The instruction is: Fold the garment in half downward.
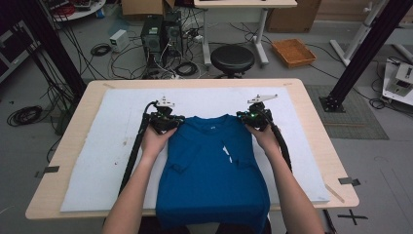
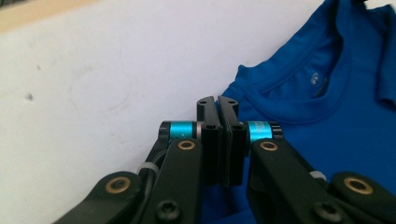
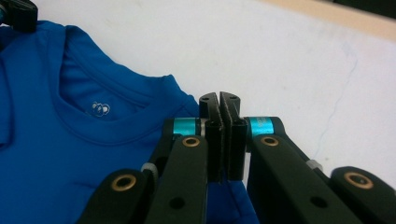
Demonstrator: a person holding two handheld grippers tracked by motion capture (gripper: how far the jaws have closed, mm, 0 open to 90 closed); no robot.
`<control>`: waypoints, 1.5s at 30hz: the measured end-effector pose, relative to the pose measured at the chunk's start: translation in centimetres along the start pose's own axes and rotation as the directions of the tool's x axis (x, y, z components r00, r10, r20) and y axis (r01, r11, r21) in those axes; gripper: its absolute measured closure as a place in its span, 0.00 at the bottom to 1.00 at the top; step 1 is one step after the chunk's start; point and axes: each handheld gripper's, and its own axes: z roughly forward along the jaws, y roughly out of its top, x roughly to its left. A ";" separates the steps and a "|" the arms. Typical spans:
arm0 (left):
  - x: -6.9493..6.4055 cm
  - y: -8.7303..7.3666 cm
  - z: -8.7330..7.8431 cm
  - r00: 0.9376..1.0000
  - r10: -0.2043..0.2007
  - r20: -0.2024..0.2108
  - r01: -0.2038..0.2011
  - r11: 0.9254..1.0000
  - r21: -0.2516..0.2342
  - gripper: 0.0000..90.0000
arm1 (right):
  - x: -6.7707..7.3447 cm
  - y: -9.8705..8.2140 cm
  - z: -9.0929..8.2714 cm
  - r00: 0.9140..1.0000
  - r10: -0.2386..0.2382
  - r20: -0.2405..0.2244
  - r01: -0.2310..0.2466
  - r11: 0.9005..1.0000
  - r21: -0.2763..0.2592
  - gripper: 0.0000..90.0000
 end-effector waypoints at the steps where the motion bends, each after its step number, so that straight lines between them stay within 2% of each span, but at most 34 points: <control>1: -0.3 0.2 -0.6 1.000 0.010 0.007 -0.010 1.000 -0.004 0.98 | 0.2 0.1 -0.6 1.000 0.000 0.000 0.000 1.000 -0.008 0.99; 3: -1.2 0.4 -1.8 0.999 0.037 0.018 -0.036 0.999 -0.021 0.98 | 0.9 0.0 -1.9 1.000 -0.018 -0.001 0.017 0.999 -0.034 0.99; 4: -1.7 0.4 -2.5 0.998 0.053 0.027 -0.052 0.998 -0.033 0.98 | 2.0 -0.4 -3.5 0.999 -0.032 0.005 0.033 0.998 -0.060 0.99; 5: -2.2 0.3 -3.2 0.997 0.066 0.036 -0.064 0.997 -0.046 0.98 | 2.0 -0.4 -3.5 0.999 -0.032 0.005 0.033 0.998 -0.060 0.99; 6: -2.9 0.1 -3.8 0.996 0.081 0.040 -0.079 0.996 -0.052 0.98 | 2.6 -0.8 -4.4 0.999 -0.041 0.006 0.041 0.997 -0.070 0.99; 8: -4.2 -0.5 -5.1 0.991 0.122 0.051 -0.118 0.990 -0.071 0.98 | 3.8 -1.7 -6.0 0.997 -0.071 0.017 0.073 0.993 -0.092 0.99; 11: -6.3 -2.1 -6.9 0.982 0.177 0.064 -0.173 0.982 -0.072 0.98 | 5.8 -3.4 -8.2 0.993 -0.114 0.039 0.117 0.988 -0.096 0.99; 12: -6.9 -2.7 -7.4 0.980 0.189 0.069 -0.184 0.980 -0.072 0.98 | 7.2 -4.9 -9.4 0.990 -0.134 0.047 0.138 0.986 -0.097 0.99; 13: -7.5 -3.4 -7.9 0.977 0.198 0.078 -0.193 0.979 -0.071 0.98 | 7.9 -5.8 -9.8 0.988 -0.148 0.048 0.152 0.984 -0.091 0.99; 14: -8.2 -4.1 -8.3 0.974 0.210 0.085 -0.204 0.976 -0.071 0.98 | 7.9 -5.8 -9.8 0.988 -0.148 0.048 0.152 0.984 -0.091 0.99; 15: -8.9 -4.9 -8.7 0.969 0.230 0.089 -0.225 0.972 -0.065 0.98 | 8.5 -6.6 -10.3 0.986 -0.161 0.053 0.165 0.983 -0.082 0.99; 16: -9.6 -5.6 -9.1 0.965 0.244 0.091 -0.239 0.969 -0.060 0.98 | 9.7 -8.3 -11.1 0.984 -0.172 0.052 0.176 0.981 -0.077 0.99; 17: -10.3 -6.3 -9.4 0.960 0.263 0.095 -0.258 0.964 -0.057 0.98 | 9.7 -8.3 -11.1 0.984 -0.172 0.052 0.176 0.981 -0.077 0.99; 19: -11.6 -7.5 -9.9 0.953 0.285 0.104 -0.281 0.958 -0.049 0.98 | 10.8 -9.9 -11.9 0.980 -0.189 0.059 0.193 0.979 -0.072 0.99; 22: -13.2 -9.1 -10.3 0.940 0.325 0.102 -0.323 0.946 -0.035 0.97 | 12.1 -12.0 -12.8 0.981 -0.189 0.053 0.192 0.979 -0.064 0.99; 25: -14.4 -10.5 -10.6 0.929 0.355 0.106 -0.355 0.935 -0.017 0.97 | 13.4 -13.8 -13.6 0.976 -0.211 0.050 0.213 0.976 -0.035 0.99; 26: -14.7 -11.1 -10.6 0.925 0.364 0.109 -0.365 0.931 -0.007 0.97 | 13.4 -13.8 -13.6 0.976 -0.211 0.050 0.213 0.976 -0.035 0.99; 30: -15.5 -12.5 -10.6 0.916 0.382 0.126 -0.389 0.921 0.034 0.97 | 14.4 -14.9 -14.0 0.971 -0.236 0.039 0.236 0.972 -0.001 0.99; 31: -15.6 -12.9 -10.6 0.916 0.381 0.123 -0.388 0.921 0.042 0.88 | 14.7 -15.3 -14.3 0.971 -0.236 0.019 0.236 0.972 0.005 0.93; 32: -15.6 -13.2 -10.7 0.921 0.370 0.124 -0.378 0.924 0.050 0.88 | 14.7 -15.3 -14.3 0.971 -0.236 0.019 0.236 0.972 0.005 0.93; 33: -15.6 -13.4 -10.8 0.927 0.354 0.125 -0.363 0.930 0.052 0.80 | 14.9 -15.4 -14.7 0.971 -0.239 0.020 0.239 0.971 0.002 0.90; 34: -15.5 -13.5 -11.0 0.928 0.351 0.124 -0.359 0.932 0.051 0.80 | 14.9 -15.4 -14.7 0.971 -0.239 0.020 0.239 0.971 0.002 0.90; 35: -15.4 -13.4 -11.3 0.929 0.351 0.117 -0.358 0.933 0.040 0.79 | 14.8 -15.3 -15.0 0.970 -0.241 0.025 0.241 0.971 -0.007 0.90; 36: -15.2 -13.2 -11.4 0.933 0.344 0.103 -0.347 0.937 0.021 0.73 | 14.1 -14.5 -15.4 0.972 -0.227 0.058 0.229 0.973 -0.038 0.84; 37: -14.8 -12.8 -11.5 0.941 0.327 0.084 -0.329 0.944 0.010 0.73 | 14.1 -14.5 -15.4 0.972 -0.227 0.058 0.229 0.973 -0.038 0.84; 39: -13.5 -11.7 -11.4 0.963 0.266 0.051 -0.265 0.964 -0.021 0.68 | 12.7 -13.1 -15.3 0.979 -0.187 0.086 0.193 0.978 -0.074 0.79; 41: -11.9 -10.5 -10.9 0.980 0.201 0.017 -0.200 0.979 -0.042 0.66 | 11.1 -11.5 -14.5 0.988 -0.119 0.096 0.128 0.988 -0.089 0.71; 42: -11.1 -10.0 -10.5 0.987 0.158 0.008 -0.158 0.986 -0.055 0.66 | 9.5 -10.2 -13.3 0.995 -0.044 0.092 0.054 0.993 -0.108 0.69; 43: -10.3 -9.5 -10.0 0.993 0.122 0.004 -0.121 0.990 -0.069 0.66 | 9.5 -10.2 -13.3 0.995 -0.044 0.092 0.054 0.993 -0.108 0.69; 45: -8.9 -8.7 -9.1 0.998 0.058 -0.008 -0.059 0.995 -0.079 0.64 | 8.2 -9.4 -11.8 0.995 0.014 0.096 -0.005 0.995 -0.102 0.67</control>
